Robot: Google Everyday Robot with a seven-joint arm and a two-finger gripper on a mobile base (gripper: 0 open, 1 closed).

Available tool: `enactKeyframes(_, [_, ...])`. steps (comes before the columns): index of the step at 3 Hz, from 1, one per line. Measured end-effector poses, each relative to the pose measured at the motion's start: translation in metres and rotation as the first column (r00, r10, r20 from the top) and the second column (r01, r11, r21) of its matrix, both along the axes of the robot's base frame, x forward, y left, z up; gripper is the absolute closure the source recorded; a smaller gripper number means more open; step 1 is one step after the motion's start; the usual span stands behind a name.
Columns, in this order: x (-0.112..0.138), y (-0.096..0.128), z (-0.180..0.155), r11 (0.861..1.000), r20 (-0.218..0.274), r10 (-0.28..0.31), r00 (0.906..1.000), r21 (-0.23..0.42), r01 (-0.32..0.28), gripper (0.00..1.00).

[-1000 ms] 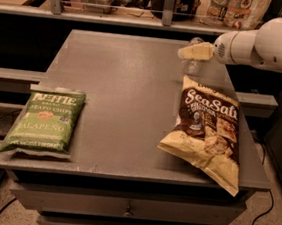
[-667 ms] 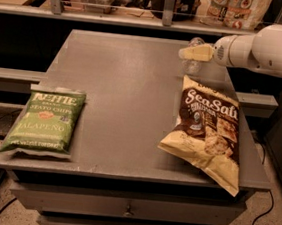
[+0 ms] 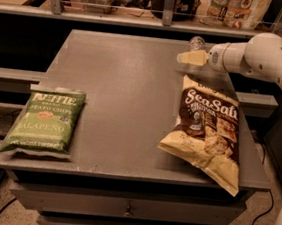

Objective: Move water bottle near green jalapeno chip bag

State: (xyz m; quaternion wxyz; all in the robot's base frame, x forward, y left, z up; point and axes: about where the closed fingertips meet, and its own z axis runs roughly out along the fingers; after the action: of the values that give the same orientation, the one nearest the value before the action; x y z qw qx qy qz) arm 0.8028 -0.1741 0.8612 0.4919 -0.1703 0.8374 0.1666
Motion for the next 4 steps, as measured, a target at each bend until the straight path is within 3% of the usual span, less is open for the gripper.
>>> enactKeyframes(1, [0.001,0.008,-0.011,1.0,-0.025,0.011,0.9996,0.004,-0.011,0.41])
enactKeyframes(2, [0.0,0.016,-0.009,0.999,-0.018,0.024,0.9996,-0.033,-0.024,0.64])
enactKeyframes(3, [-0.003,0.028,0.008,0.994,0.021,0.06,0.998,-0.098,-0.058,0.88])
enactKeyframes(4, [-0.008,0.043,0.033,0.976,0.056,0.159,0.9858,-0.163,-0.148,1.0])
